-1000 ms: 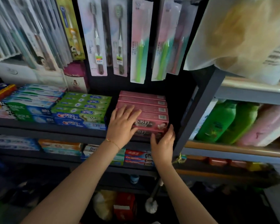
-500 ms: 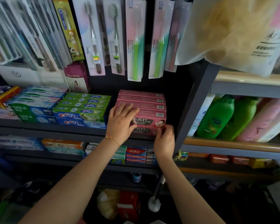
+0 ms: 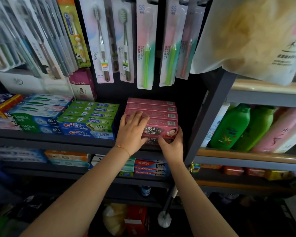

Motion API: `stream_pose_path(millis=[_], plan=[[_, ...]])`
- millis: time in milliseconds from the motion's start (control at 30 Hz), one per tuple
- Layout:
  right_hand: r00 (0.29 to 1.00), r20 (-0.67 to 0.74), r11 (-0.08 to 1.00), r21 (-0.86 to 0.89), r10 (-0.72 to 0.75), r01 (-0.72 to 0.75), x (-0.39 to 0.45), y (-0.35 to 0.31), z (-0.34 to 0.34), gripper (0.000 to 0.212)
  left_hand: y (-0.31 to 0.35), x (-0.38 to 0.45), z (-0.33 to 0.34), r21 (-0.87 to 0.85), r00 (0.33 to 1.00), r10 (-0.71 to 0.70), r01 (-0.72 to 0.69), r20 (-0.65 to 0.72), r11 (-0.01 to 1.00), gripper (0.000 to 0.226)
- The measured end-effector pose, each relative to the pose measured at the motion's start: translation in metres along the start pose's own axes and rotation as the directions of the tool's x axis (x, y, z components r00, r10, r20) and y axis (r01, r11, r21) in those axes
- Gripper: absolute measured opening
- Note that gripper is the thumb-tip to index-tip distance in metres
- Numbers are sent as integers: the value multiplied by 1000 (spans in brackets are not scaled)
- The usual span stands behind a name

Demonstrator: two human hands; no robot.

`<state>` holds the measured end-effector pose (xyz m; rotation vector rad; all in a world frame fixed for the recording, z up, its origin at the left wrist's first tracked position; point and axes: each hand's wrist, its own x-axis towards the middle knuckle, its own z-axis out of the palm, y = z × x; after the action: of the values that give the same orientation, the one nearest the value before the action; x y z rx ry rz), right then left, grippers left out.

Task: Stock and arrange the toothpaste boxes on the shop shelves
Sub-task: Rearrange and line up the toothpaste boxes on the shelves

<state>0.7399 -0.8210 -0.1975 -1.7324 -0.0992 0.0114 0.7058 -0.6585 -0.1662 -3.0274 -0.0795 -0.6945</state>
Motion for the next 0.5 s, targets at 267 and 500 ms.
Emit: stream_pose_path(millis=[267, 500], plan=[[996, 20, 996, 35, -83, 82, 17, -2, -4, 93, 4, 44, -8, -29, 954, 90, -85, 286, 996, 125], [993, 89, 996, 36, -81, 78, 34, 8, 0, 80, 4, 48, -5, -34, 939, 81, -74, 334, 997, 123]])
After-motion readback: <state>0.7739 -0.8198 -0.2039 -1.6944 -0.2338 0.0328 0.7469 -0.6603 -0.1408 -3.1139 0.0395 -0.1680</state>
